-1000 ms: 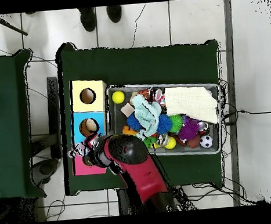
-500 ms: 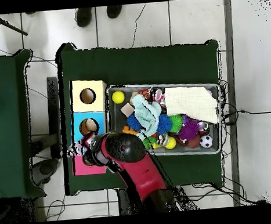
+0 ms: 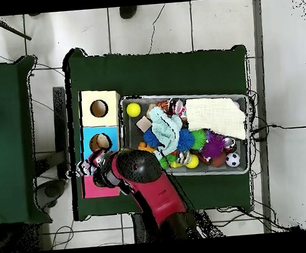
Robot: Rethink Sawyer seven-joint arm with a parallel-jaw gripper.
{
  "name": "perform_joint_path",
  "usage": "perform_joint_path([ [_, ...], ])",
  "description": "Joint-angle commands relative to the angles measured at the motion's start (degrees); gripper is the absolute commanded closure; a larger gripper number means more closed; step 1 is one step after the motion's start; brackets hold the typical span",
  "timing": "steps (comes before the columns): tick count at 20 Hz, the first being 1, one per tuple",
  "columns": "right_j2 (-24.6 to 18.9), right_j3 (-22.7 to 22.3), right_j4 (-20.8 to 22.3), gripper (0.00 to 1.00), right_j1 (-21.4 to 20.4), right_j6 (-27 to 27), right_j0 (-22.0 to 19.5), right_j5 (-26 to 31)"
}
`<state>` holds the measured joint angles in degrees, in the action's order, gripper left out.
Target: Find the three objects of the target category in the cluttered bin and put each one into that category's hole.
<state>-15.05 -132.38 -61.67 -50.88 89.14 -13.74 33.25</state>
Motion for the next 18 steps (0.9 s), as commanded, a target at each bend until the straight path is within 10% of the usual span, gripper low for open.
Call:
perform_joint_path([
  [1, -4.5, 6.0, 1.3, 1.0, 1.5, 0.2, -2.4, 2.3],
  [18, -5.5, 9.2, 7.4, 1.0, 3.6, 3.8, -5.0, 3.6],
])
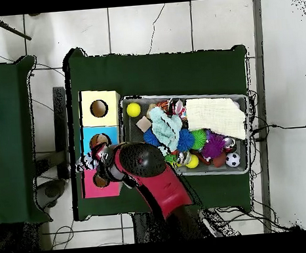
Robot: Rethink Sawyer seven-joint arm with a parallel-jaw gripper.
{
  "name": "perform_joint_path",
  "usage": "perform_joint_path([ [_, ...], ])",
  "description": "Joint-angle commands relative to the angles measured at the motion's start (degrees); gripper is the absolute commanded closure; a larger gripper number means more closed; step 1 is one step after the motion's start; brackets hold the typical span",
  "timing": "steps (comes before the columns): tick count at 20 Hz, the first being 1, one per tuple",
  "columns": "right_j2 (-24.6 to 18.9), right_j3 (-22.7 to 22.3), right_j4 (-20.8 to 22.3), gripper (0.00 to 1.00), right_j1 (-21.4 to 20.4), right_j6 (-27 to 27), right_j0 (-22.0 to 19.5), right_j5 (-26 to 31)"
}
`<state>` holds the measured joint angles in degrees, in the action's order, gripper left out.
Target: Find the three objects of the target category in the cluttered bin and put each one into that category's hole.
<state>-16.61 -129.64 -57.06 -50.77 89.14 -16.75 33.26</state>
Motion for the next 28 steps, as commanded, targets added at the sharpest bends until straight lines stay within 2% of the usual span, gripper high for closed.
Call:
perform_joint_path([
  [1, -3.9, 7.2, 3.3, 1.0, 3.8, 4.3, -2.1, 3.8],
  [10, -3.1, 10.3, 7.7, 1.0, 3.8, 8.3, -2.2, 6.7],
  [16, -4.3, 7.1, 3.8, 1.0, 3.5, 5.6, -2.2, 4.1],
  [21, -4.4, 7.8, 3.8, 1.0, 3.8, 6.7, -2.5, 5.4],
  [25, -3.6, 9.0, 5.7, 1.0, 3.9, 10.7, -2.6, 8.8],
  [28, -4.0, 8.1, 4.6, 1.0, 3.9, 9.7, -2.5, 8.5],
])
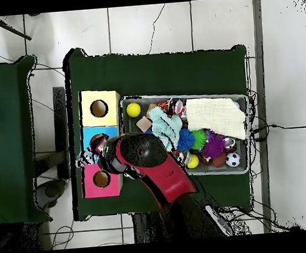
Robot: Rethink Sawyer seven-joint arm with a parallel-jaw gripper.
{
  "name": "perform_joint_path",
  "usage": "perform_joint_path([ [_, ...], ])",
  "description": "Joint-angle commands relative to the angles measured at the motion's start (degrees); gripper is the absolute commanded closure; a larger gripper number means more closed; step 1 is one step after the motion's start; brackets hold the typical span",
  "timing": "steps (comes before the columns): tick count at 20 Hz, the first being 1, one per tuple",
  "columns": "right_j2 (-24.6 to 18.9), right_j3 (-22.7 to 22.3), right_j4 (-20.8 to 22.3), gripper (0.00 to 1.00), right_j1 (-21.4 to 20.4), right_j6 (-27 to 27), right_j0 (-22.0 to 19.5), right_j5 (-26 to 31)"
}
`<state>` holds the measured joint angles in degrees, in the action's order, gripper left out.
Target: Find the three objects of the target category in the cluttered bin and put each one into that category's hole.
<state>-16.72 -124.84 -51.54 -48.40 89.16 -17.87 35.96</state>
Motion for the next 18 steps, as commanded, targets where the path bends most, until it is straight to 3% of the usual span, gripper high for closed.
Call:
perform_joint_path([
  [1, -3.9, 3.4, -0.9, 1.0, 1.8, 9.4, -1.5, 5.7],
  [8, -5.3, 2.0, -4.4, 1.0, 4.2, 4.3, -2.3, 2.7],
  [14, -5.7, 1.9, -4.4, 1.0, 4.0, 3.9, -2.4, 2.4],
  [18, -6.2, 2.3, -4.0, 1.0, 6.7, 2.0, -3.0, -0.2],
])
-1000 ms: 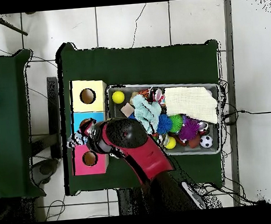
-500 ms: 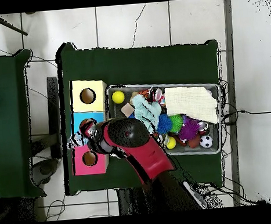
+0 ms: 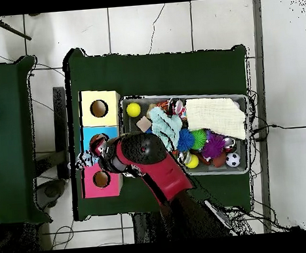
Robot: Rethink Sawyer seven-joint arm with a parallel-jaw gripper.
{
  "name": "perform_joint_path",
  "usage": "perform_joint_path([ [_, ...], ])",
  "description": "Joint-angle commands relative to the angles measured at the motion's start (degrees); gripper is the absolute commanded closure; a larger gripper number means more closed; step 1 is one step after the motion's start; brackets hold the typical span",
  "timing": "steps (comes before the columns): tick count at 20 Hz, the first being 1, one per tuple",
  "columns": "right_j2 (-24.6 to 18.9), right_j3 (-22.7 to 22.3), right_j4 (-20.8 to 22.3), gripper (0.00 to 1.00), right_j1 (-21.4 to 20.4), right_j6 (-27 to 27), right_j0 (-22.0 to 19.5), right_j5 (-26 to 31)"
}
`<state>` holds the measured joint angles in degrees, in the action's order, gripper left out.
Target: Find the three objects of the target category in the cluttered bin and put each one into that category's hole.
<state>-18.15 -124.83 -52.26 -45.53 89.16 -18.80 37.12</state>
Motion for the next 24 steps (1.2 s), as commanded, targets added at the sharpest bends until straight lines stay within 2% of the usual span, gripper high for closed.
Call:
perform_joint_path([
  [1, -4.9, 2.2, -3.4, 1.0, 3.9, 1.8, -2.2, -1.7],
  [8, -6.7, 0.7, -4.7, 1.0, 4.3, -0.5, -2.9, -4.7],
  [11, -8.6, -0.4, -6.2, 1.0, 5.7, -3.0, -3.9, -7.9],
  [14, -8.7, 0.8, -3.8, 1.0, 7.4, -2.5, -4.6, -8.7],
  [20, -11.3, 0.0, -1.5, 1.0, 8.6, -2.8, -6.9, -12.6],
  [24, -10.2, 2.2, 2.5, 1.0, 9.7, -1.0, -7.2, -11.4],
])
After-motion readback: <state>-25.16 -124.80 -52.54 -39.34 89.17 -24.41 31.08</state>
